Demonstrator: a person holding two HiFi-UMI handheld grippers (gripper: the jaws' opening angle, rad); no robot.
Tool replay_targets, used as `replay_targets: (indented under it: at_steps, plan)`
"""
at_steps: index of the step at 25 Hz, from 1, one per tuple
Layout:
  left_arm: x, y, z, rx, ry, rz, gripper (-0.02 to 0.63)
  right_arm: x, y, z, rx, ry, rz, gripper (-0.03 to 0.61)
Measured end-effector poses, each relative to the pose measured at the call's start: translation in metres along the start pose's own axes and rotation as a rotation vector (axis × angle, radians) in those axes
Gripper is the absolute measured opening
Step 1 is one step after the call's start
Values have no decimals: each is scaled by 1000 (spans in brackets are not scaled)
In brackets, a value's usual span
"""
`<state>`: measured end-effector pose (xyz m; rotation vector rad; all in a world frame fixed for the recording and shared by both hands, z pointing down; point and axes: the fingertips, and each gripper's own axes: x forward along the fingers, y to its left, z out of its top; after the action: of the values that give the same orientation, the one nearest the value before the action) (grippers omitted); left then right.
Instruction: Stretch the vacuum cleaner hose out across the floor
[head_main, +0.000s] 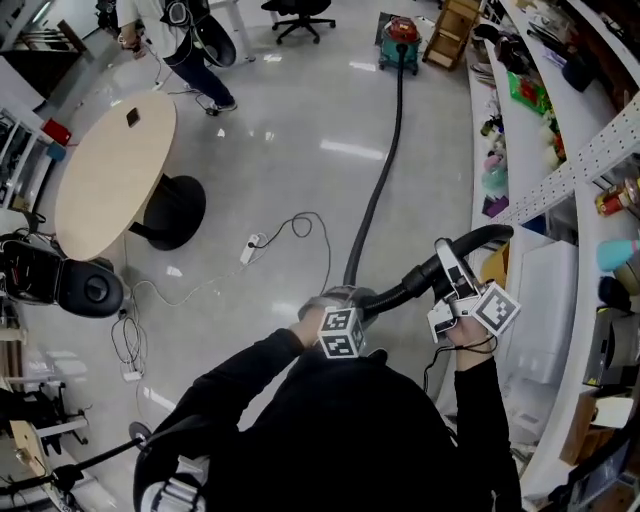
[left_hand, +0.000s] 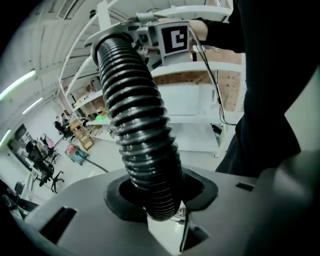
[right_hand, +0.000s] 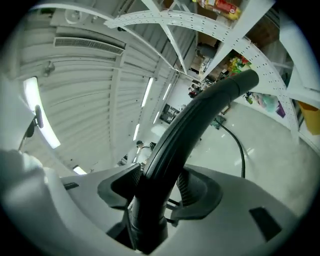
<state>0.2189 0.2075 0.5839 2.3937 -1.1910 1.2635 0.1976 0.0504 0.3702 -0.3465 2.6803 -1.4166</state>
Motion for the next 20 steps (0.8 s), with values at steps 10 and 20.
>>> replay_targets:
  at_steps: [10, 20]
  plan:
    - [-7, -40, -93, -368, 461, 298, 207, -94, 53, -115, -415, 109, 283, 170]
    - [-208, 9, 56, -1141, -781, -244, 207, -130, 62, -293, -924, 717, 346, 167]
